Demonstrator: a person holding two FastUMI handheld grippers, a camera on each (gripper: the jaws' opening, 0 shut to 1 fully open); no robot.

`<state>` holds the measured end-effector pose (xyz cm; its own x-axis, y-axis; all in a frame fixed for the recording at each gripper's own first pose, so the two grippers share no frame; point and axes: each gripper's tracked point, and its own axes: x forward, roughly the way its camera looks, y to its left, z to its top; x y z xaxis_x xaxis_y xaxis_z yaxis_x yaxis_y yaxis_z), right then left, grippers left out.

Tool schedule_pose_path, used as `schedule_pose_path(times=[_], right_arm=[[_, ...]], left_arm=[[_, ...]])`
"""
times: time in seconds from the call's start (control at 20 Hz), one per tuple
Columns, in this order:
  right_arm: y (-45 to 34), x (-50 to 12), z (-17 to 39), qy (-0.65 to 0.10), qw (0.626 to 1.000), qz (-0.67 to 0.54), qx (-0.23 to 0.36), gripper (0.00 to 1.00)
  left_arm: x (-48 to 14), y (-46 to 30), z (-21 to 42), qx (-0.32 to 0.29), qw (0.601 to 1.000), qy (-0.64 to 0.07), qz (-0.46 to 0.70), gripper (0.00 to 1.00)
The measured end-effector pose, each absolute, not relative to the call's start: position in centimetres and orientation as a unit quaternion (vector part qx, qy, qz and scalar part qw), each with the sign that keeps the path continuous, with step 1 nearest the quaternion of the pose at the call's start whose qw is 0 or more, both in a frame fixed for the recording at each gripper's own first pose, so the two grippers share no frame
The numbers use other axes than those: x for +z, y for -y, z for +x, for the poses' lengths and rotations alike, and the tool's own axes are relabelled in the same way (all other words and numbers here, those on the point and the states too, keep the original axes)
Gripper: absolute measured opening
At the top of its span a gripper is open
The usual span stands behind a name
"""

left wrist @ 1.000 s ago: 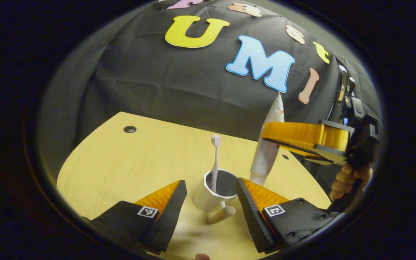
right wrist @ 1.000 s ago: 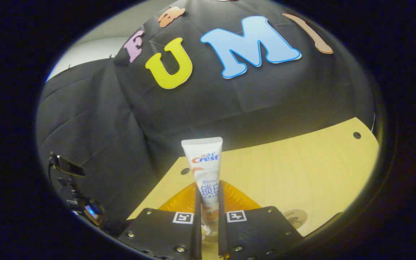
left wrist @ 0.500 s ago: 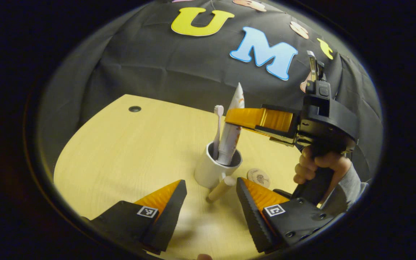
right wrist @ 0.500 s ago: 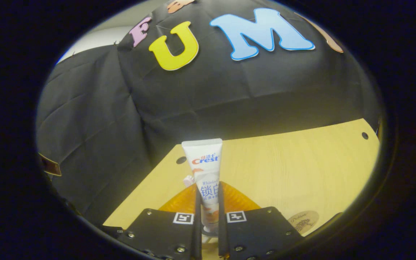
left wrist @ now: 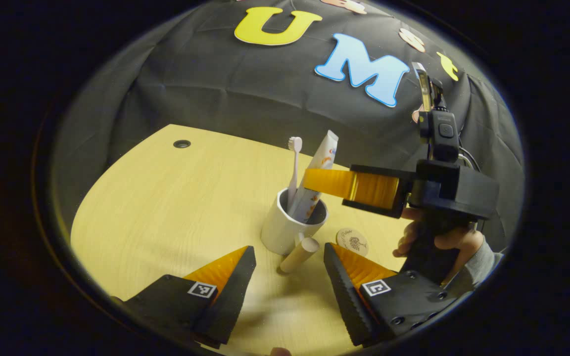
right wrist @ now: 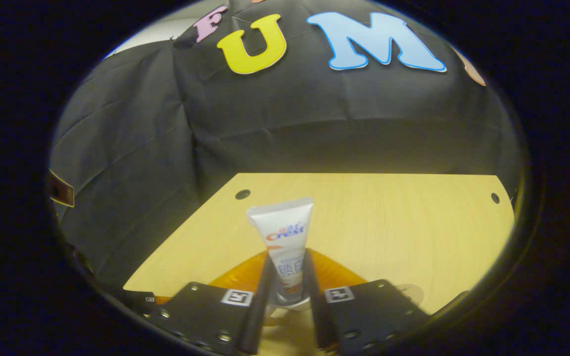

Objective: Put the toothbrush and toothpaste on the desktop into the cup, then pick up the cup and place it on the coaster on the desktop.

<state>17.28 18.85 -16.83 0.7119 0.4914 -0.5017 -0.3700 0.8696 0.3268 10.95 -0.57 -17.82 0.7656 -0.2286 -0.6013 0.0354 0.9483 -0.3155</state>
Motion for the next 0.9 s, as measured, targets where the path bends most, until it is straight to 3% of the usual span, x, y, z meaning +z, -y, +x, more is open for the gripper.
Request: schedule_pose_path(times=[0.05,0.1,0.9], right_arm=[[-18.5,-16.3,17.0,-0.297,0.920,0.099,0.236,0.63],[-18.8,-16.5,17.2,-0.297,0.919,0.100,0.239,0.66],[-11.4,-10.0,15.7,-0.252,0.937,0.122,0.209,0.66]], left_arm=[[-18.0,0.7,10.9,-0.070,0.928,-0.336,-0.145,0.92],[-18.1,0.7,10.9,-0.068,0.927,-0.338,-0.146,0.92],[-20.1,3.8,12.0,-0.061,0.909,-0.399,-0.103,0.91]])
